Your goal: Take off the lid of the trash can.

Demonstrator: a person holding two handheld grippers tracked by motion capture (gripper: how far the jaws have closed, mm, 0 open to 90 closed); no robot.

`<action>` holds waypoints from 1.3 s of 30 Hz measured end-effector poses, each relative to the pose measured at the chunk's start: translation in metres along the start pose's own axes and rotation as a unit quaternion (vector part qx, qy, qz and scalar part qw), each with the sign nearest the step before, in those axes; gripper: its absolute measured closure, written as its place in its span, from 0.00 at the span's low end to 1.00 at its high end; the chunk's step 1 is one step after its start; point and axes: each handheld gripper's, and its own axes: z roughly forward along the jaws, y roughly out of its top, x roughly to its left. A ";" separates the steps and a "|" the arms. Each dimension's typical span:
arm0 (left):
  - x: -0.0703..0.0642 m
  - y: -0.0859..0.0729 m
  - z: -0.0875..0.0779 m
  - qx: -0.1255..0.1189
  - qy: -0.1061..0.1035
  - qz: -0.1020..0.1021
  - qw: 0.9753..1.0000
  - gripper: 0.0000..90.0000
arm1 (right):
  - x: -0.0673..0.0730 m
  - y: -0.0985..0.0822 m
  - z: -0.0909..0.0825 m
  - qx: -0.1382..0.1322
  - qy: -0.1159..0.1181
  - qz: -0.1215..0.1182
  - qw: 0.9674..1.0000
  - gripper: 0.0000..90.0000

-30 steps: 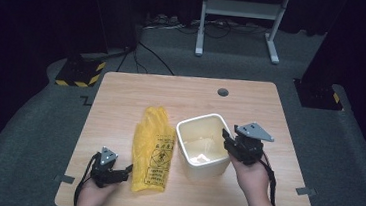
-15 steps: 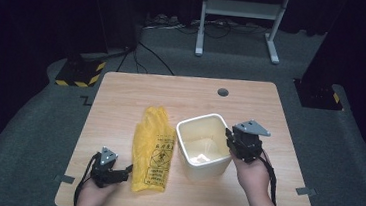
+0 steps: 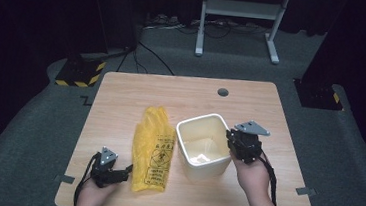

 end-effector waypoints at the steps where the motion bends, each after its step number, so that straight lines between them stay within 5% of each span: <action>1: 0.000 0.000 0.000 0.000 0.000 0.000 1.000 0.22 | 0.000 0.000 0.000 0.001 0.000 0.001 1.000 0.89; 7: 0.000 0.000 0.000 0.000 0.000 -0.001 1.000 0.22 | 0.002 -0.001 -0.001 0.006 0.000 -0.004 1.000 0.84; 14: 0.000 0.000 0.000 0.000 0.000 -0.001 1.000 0.22 | 0.000 -0.002 0.000 0.010 0.002 0.000 1.000 0.90; 39: 0.000 0.000 0.000 0.000 0.000 -0.001 1.000 0.22 | 0.006 -0.009 -0.002 -0.036 -0.001 0.013 0.999 0.91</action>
